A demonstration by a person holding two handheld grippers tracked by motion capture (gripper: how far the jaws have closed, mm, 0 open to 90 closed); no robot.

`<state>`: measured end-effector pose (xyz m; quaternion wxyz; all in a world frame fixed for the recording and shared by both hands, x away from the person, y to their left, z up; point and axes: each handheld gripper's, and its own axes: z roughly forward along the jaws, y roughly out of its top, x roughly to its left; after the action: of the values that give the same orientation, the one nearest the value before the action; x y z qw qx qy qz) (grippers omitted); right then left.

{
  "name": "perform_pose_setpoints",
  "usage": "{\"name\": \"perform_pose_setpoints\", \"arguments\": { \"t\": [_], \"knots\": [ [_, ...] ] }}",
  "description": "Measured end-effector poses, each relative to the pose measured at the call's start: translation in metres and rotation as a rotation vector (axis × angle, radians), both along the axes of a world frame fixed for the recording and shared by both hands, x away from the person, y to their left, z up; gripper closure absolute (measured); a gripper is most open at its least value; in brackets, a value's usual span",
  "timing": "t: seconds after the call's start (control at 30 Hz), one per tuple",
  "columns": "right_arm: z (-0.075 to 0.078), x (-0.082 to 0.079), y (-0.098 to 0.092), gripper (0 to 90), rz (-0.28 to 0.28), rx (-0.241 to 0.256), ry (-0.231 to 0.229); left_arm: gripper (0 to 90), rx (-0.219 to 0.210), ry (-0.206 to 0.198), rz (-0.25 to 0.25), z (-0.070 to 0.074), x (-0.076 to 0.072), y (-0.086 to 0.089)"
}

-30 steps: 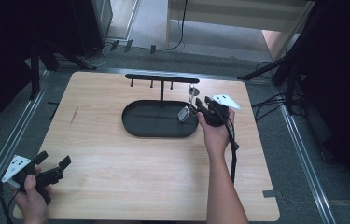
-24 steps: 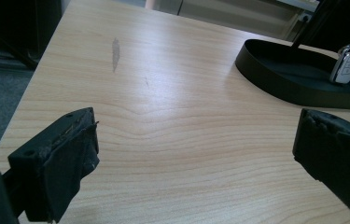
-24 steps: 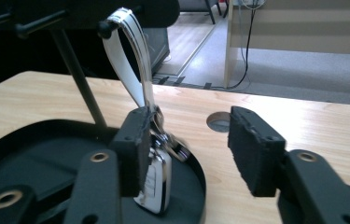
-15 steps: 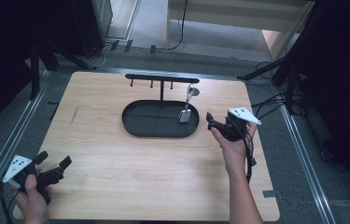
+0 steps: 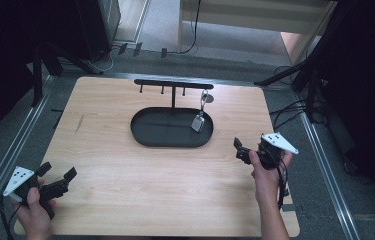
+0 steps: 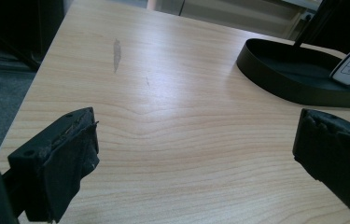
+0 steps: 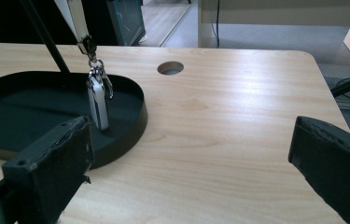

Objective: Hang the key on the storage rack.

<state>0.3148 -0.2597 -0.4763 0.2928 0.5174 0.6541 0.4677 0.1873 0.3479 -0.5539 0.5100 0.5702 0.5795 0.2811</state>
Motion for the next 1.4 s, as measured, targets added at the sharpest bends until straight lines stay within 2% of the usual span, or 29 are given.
{"name": "perform_pose_setpoints", "arguments": {
  "t": [0.53, 0.8, 1.07, 1.4],
  "knots": [
    [-0.030, -0.045, -0.047, 0.0, -0.050, 0.016, 0.011, 0.1, 0.004, 0.001, 0.004, 0.000, 0.000, 0.000],
    [-0.042, -0.059, -0.066, 0.0, -0.079, 0.022, 0.020, 0.1, 0.004, 0.001, 0.004, 0.000, 0.000, 0.000],
    [-0.052, -0.070, -0.076, 0.0, -0.095, 0.006, 0.035, 0.1, 0.004, 0.000, 0.004, 0.000, 0.000, 0.000],
    [-0.064, -0.084, -0.091, 0.0, -0.120, 0.016, 0.050, 0.2, 0.004, 0.000, 0.003, 0.000, 0.000, 0.000]
  ]
}}
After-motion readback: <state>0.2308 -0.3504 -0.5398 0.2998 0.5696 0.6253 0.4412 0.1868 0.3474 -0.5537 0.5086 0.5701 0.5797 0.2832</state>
